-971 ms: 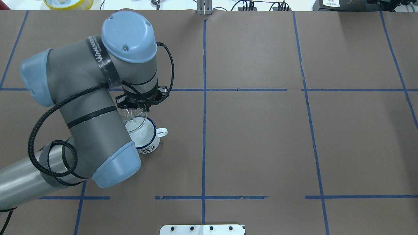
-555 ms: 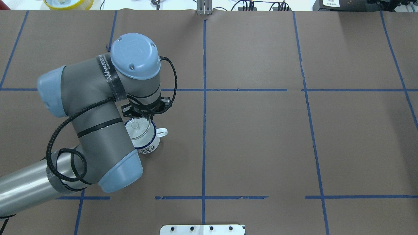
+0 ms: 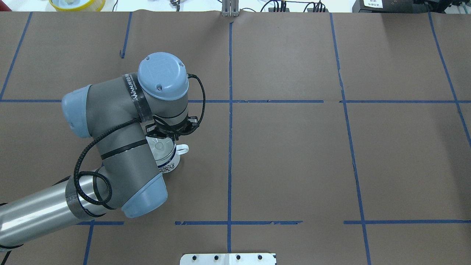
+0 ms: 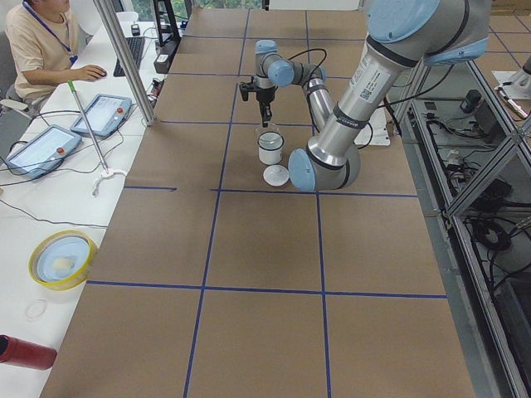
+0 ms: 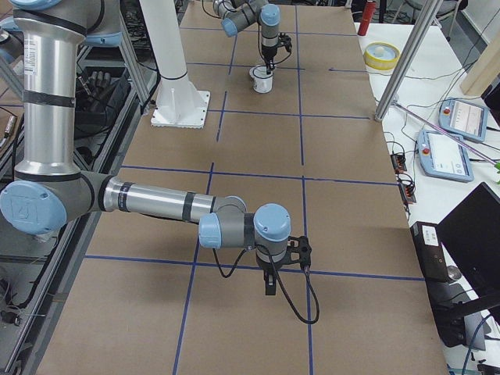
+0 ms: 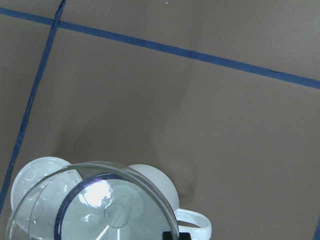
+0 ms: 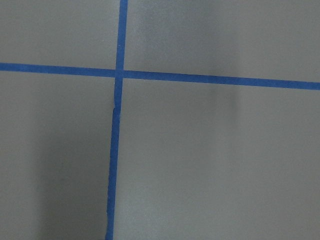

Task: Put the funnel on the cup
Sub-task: 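Lower the funnel spout into the mug opening with the left gripper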

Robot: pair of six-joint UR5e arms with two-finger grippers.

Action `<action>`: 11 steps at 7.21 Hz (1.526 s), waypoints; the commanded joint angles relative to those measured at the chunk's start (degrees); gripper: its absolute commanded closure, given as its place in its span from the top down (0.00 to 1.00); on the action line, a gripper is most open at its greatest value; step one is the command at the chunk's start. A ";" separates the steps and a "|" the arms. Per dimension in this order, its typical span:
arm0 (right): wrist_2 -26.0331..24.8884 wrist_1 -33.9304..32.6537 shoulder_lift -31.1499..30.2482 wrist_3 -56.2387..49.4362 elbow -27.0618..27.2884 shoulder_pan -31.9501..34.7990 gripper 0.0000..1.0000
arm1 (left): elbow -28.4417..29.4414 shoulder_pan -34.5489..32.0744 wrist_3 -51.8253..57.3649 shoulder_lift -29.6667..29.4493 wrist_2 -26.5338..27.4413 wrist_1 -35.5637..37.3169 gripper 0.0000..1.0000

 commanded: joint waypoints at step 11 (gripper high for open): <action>0.00 0.00 0.00 0.00 0.00 0.00 1.00 | -9.02 -12.88 32.75 14.29 -6.21 -12.43 1.00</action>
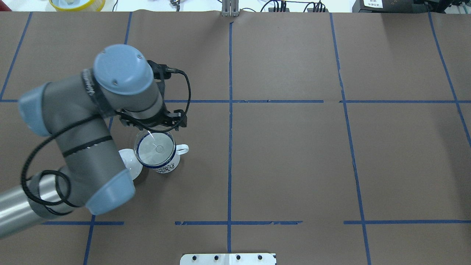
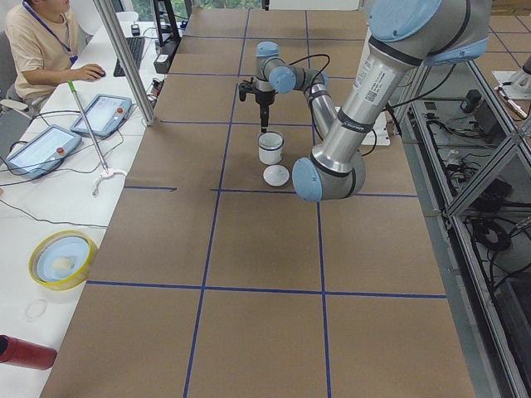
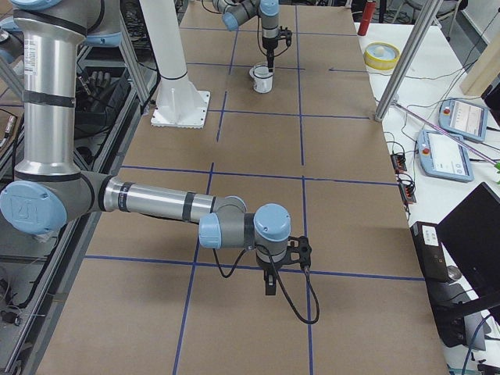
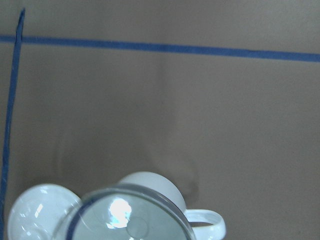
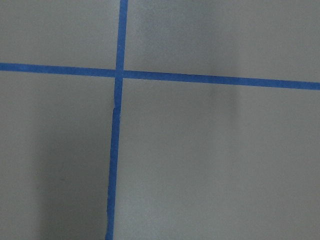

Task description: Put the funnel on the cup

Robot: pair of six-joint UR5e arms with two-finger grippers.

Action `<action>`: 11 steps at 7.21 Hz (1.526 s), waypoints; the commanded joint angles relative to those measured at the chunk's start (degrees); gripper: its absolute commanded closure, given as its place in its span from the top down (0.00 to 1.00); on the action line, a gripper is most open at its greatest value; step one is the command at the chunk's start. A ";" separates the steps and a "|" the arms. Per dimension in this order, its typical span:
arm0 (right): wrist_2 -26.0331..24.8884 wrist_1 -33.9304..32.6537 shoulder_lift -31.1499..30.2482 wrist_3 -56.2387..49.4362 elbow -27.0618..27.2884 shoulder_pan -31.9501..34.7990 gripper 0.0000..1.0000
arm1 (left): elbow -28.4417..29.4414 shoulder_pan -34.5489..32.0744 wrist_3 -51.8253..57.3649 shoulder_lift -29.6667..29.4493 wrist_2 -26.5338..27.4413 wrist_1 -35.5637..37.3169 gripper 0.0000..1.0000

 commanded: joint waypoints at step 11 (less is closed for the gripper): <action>0.00 0.00 0.00 0.00 0.00 0.00 1.00 | 11.18 -50.90 66.29 37.54 -21.44 -14.43 1.00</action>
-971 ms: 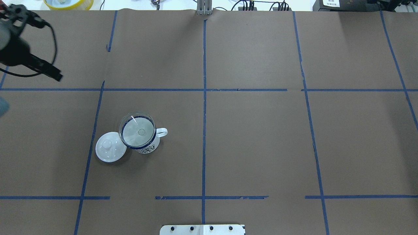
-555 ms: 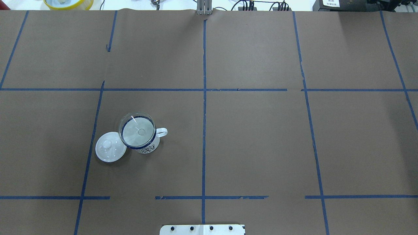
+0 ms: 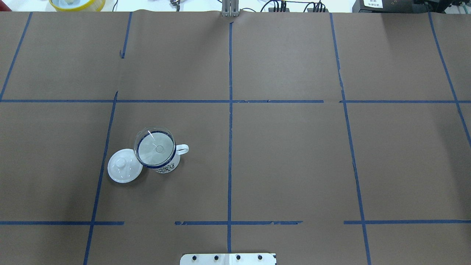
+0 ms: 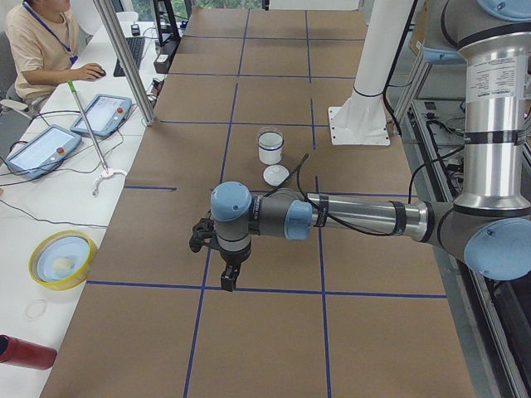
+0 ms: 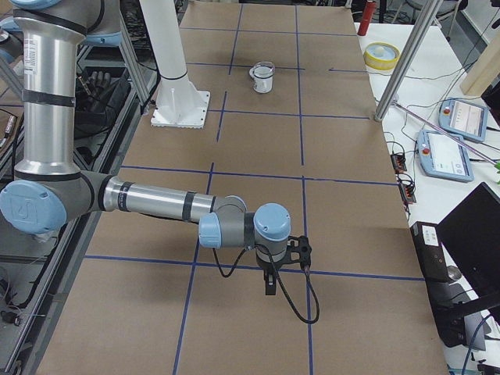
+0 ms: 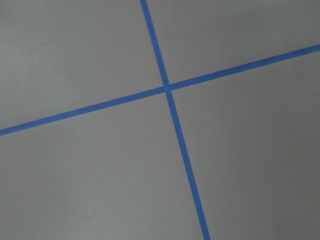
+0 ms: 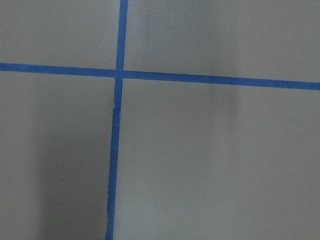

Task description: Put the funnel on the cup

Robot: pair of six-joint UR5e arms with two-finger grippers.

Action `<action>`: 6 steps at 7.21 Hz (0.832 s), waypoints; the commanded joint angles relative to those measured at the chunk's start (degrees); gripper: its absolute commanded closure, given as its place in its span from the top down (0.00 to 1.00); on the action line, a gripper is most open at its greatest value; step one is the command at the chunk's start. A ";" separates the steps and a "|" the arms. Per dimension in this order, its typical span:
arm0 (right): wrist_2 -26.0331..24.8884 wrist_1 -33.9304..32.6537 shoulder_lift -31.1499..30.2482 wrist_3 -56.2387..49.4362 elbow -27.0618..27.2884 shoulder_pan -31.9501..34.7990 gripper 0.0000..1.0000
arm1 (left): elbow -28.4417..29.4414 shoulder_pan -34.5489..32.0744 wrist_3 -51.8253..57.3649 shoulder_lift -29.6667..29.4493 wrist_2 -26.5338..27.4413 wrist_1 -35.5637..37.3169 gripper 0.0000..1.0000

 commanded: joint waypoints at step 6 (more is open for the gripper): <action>0.00 0.00 0.00 0.00 0.00 0.00 1.00 | -1.12 -0.19 0.05 -0.35 0.02 -0.55 1.00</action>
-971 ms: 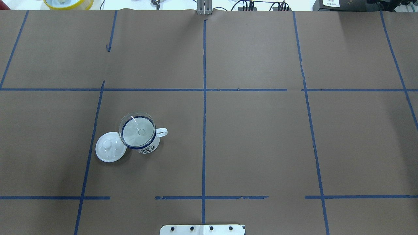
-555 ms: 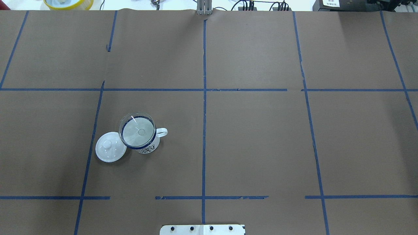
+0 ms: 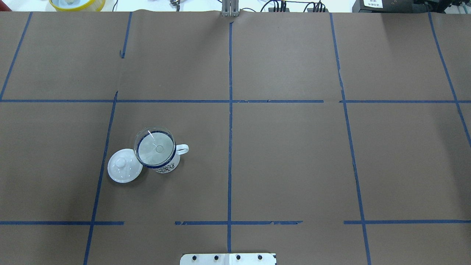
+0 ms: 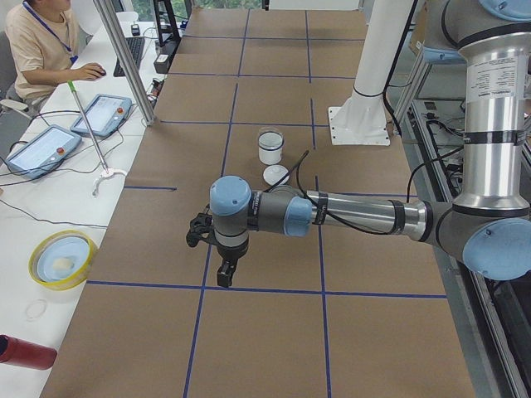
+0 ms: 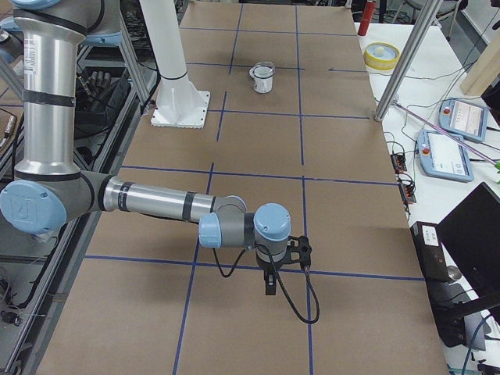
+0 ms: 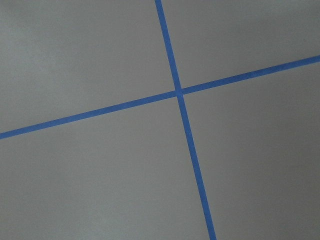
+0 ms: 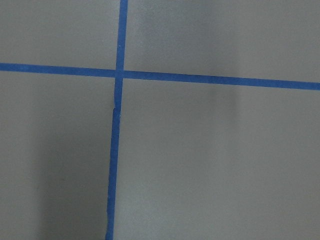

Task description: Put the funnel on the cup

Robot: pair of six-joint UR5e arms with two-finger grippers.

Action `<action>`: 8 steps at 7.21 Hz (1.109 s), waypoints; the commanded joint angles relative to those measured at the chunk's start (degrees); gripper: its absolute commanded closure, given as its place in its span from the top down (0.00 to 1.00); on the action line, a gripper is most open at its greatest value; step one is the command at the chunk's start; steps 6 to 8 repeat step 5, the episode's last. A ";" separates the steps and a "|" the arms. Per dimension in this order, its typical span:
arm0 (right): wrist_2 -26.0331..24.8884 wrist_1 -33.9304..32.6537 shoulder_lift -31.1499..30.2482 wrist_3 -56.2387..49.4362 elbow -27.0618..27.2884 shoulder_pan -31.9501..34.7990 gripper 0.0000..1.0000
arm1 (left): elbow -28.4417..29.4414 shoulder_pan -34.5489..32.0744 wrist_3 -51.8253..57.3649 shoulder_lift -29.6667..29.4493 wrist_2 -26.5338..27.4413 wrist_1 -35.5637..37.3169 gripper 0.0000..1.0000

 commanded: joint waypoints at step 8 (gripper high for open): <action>0.00 0.00 0.00 0.00 0.00 0.00 1.00 | -0.61 -0.09 0.34 0.66 0.14 0.11 1.00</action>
